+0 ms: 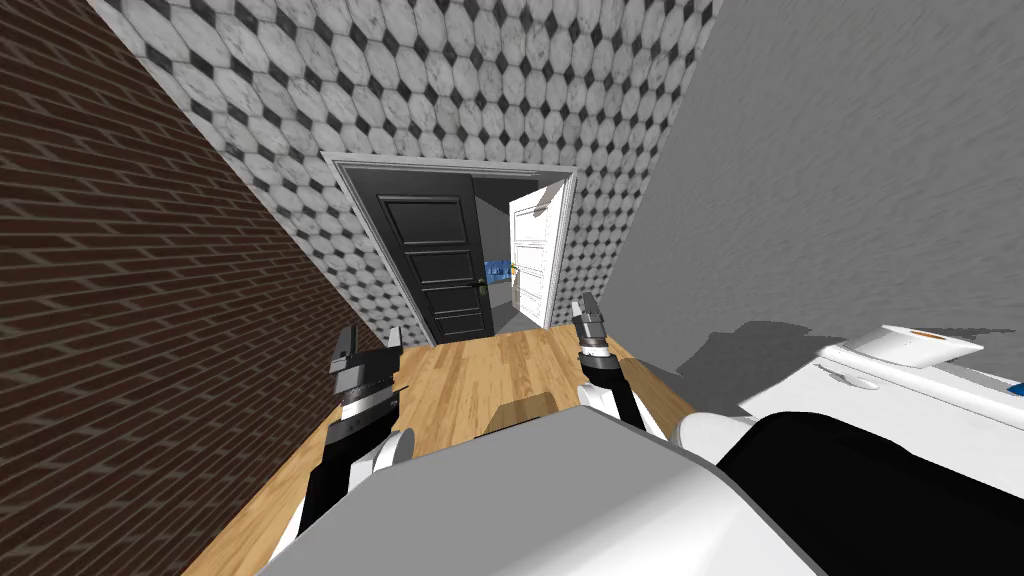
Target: Push the door open
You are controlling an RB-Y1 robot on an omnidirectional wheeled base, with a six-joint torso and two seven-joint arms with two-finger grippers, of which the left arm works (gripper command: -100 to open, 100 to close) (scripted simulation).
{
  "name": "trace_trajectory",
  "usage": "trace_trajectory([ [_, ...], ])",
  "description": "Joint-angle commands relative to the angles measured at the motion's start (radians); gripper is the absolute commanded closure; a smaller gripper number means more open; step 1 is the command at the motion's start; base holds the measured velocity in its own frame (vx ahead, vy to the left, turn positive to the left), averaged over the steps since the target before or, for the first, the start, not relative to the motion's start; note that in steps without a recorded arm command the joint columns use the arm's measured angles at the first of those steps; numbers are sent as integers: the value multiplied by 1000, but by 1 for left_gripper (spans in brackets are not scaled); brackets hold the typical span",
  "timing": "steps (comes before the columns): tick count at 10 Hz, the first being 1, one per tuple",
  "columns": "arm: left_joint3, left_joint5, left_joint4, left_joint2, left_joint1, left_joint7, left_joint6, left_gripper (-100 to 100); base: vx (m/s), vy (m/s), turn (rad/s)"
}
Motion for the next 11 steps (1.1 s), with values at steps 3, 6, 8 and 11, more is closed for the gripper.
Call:
trace_trajectory([
  [3,0,7,83,27,-52,-12,5,-100,101,-9,-6],
  [6,0,12,137,41,-87,-20,9,-100,69,12,-5],
  [8,0,16,177,50,-112,-26,11,-100,71,1,-4],
  [11,0,22,245,64,-155,-36,16,-100,80,-4,-5],
])
